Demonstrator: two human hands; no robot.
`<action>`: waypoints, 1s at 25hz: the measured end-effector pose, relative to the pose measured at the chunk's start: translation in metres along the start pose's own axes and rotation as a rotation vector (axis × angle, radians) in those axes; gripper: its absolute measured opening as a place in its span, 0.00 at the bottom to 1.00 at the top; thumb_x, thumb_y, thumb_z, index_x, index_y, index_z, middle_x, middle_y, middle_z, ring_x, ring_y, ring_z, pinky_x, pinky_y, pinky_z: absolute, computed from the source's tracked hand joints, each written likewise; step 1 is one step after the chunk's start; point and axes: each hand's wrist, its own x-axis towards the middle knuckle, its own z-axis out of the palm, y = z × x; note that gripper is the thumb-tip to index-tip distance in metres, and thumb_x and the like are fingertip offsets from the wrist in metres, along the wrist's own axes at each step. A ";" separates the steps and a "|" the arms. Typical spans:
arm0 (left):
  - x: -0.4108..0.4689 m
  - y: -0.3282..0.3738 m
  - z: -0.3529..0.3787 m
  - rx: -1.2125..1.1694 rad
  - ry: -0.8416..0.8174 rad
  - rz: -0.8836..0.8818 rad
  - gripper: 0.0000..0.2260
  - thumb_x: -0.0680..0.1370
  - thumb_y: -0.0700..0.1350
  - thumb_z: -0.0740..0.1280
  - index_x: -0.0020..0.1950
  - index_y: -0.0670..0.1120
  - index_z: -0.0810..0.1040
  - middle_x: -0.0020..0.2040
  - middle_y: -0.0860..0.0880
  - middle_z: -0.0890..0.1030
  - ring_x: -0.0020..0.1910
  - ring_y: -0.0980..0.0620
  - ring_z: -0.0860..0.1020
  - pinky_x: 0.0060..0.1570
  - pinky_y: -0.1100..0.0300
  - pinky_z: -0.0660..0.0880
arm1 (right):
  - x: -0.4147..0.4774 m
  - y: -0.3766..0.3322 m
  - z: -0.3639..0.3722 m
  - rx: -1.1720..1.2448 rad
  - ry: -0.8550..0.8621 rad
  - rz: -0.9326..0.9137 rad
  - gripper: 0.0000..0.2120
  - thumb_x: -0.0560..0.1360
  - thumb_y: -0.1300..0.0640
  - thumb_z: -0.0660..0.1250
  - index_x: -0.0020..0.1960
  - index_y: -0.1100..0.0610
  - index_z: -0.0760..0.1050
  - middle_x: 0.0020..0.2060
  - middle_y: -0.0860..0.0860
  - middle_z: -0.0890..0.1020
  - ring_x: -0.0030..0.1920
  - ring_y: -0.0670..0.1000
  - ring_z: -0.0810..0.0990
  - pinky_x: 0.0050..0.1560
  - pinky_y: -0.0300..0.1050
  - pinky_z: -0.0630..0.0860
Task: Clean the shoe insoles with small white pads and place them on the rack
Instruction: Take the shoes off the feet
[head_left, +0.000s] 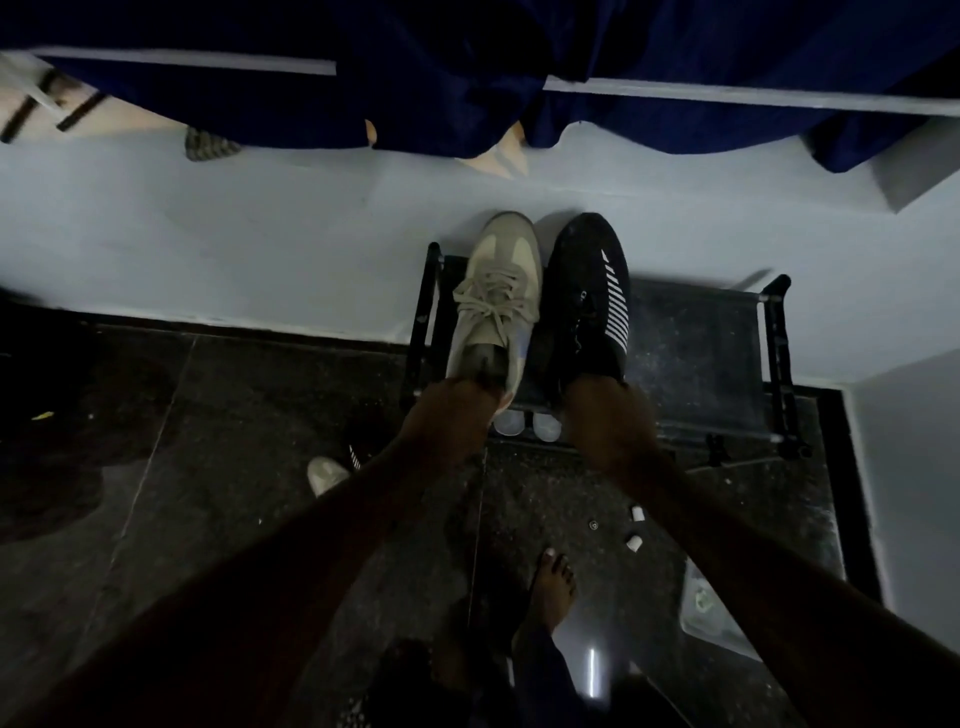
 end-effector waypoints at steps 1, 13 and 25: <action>-0.007 0.004 -0.003 0.013 0.017 -0.016 0.17 0.80 0.42 0.63 0.69 0.44 0.75 0.48 0.43 0.85 0.44 0.40 0.84 0.41 0.52 0.78 | -0.005 -0.005 -0.002 -0.014 0.016 -0.018 0.08 0.78 0.55 0.68 0.51 0.60 0.79 0.48 0.57 0.84 0.50 0.61 0.83 0.43 0.43 0.66; -0.131 -0.031 0.009 -0.033 0.281 -0.314 0.33 0.71 0.47 0.74 0.74 0.42 0.71 0.51 0.42 0.84 0.34 0.38 0.82 0.27 0.53 0.74 | -0.034 -0.109 0.003 -0.078 -0.023 -0.321 0.12 0.81 0.56 0.64 0.60 0.61 0.79 0.60 0.57 0.80 0.60 0.60 0.79 0.57 0.51 0.75; -0.274 -0.076 0.069 -0.287 0.167 -0.716 0.20 0.76 0.40 0.66 0.68 0.42 0.73 0.48 0.41 0.84 0.41 0.36 0.83 0.37 0.50 0.76 | -0.053 -0.245 0.059 -0.217 -0.144 -0.636 0.08 0.78 0.57 0.68 0.54 0.60 0.81 0.54 0.58 0.82 0.55 0.60 0.81 0.52 0.51 0.77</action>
